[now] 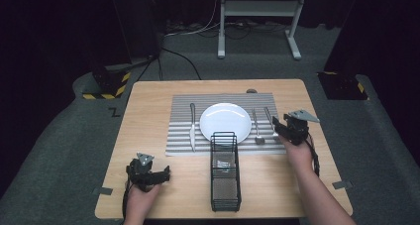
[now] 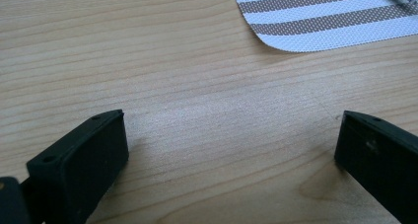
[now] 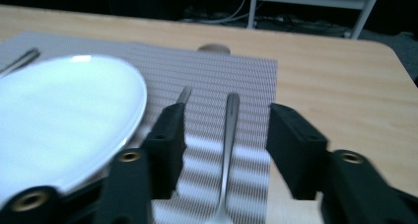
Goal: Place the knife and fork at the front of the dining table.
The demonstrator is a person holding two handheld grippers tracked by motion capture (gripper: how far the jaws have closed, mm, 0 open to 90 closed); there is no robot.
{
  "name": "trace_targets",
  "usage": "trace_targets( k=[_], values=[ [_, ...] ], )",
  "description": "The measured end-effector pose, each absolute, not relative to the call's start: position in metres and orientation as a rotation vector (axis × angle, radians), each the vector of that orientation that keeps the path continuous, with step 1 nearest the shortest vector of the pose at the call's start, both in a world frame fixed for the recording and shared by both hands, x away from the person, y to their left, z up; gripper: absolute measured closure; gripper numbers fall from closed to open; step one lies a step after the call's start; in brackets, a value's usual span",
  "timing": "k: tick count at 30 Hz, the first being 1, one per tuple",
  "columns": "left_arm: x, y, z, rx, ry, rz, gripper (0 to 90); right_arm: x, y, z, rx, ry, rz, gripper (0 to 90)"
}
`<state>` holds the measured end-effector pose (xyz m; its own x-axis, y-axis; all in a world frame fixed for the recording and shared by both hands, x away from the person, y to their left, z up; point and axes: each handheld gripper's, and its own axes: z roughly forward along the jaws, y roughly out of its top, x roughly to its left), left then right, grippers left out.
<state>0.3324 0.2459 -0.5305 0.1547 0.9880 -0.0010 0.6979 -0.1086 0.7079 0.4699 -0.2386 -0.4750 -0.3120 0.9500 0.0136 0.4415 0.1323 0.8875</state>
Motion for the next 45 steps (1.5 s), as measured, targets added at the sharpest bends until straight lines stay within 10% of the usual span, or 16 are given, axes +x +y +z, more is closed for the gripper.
trace_targets(
  k=[22, 45],
  values=[
    [0.332, 0.246, -0.53, 1.872, 1.6, 0.661, 0.0, 0.354, -0.283, -0.52, 1.441, 1.97, 0.889, 20.6],
    [0.332, 0.245, -0.531, 1.87, 1.593, 0.658, 0.2, 0.35, -0.288, -0.525, 1.465, 2.043, 0.871, 11.8]
  ],
)
